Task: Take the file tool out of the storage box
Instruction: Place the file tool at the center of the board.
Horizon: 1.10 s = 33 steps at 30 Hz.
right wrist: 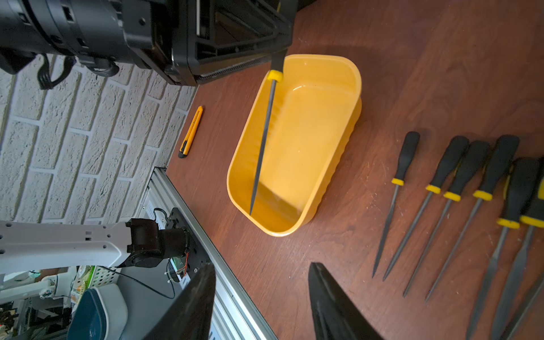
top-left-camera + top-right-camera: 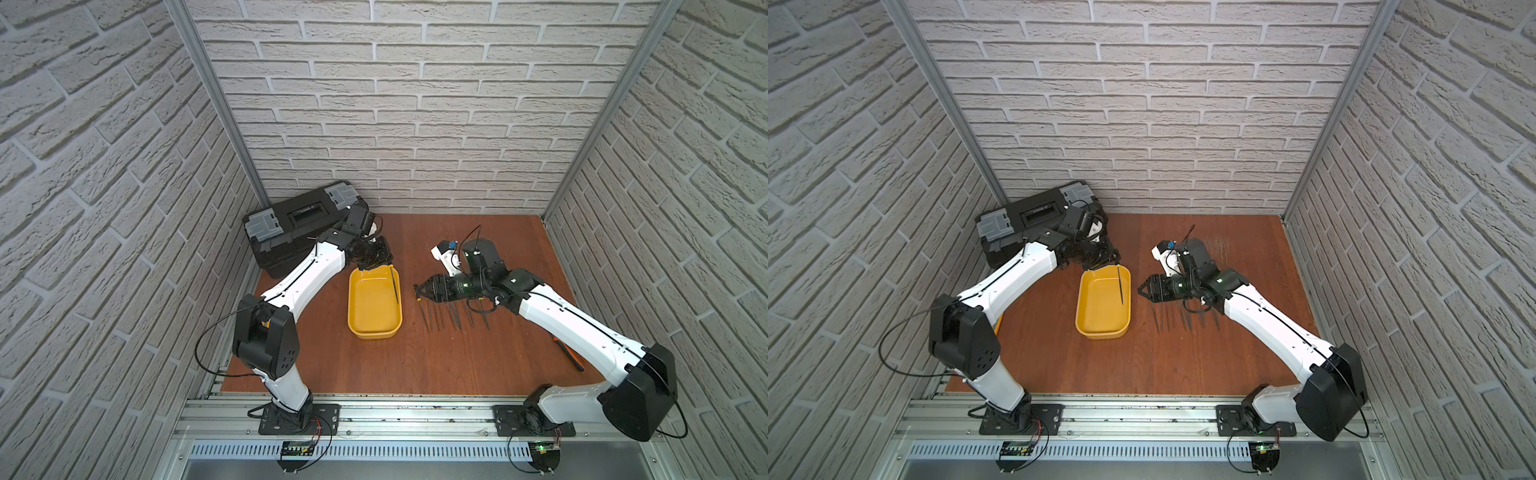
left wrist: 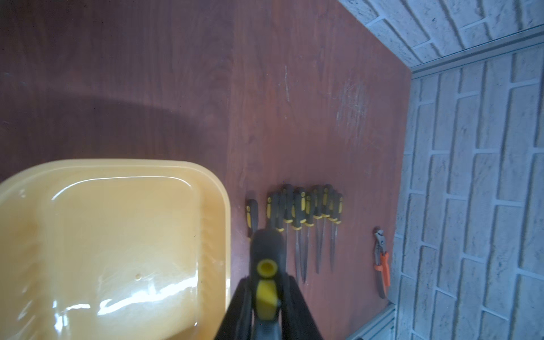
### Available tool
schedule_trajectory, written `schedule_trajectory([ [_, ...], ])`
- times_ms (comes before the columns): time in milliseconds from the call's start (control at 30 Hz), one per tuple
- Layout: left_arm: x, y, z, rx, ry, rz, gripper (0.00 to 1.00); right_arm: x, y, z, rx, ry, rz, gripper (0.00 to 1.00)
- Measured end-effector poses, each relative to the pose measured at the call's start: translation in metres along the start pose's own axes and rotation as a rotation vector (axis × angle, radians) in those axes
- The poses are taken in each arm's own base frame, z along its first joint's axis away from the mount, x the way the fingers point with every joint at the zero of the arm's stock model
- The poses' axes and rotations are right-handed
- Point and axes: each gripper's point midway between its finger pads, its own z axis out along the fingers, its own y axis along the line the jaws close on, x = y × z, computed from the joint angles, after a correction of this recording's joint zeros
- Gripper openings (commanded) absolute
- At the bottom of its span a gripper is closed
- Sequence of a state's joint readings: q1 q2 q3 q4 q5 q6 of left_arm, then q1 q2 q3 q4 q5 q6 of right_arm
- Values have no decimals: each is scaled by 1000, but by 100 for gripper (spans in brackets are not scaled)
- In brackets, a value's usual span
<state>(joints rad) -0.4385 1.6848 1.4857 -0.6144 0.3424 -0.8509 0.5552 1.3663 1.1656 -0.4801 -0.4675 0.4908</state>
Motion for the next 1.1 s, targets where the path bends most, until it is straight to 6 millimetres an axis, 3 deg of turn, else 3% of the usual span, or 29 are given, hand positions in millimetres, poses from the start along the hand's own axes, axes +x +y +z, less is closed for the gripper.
schedule_trajectory([
  [567,4,-30,-4,162,37,-34,8,-21,-3,33,19,17,-29,39],
  [1100,5,-44,-12,213,36,-33,8,-26,-1,44,19,32,-39,28],
])
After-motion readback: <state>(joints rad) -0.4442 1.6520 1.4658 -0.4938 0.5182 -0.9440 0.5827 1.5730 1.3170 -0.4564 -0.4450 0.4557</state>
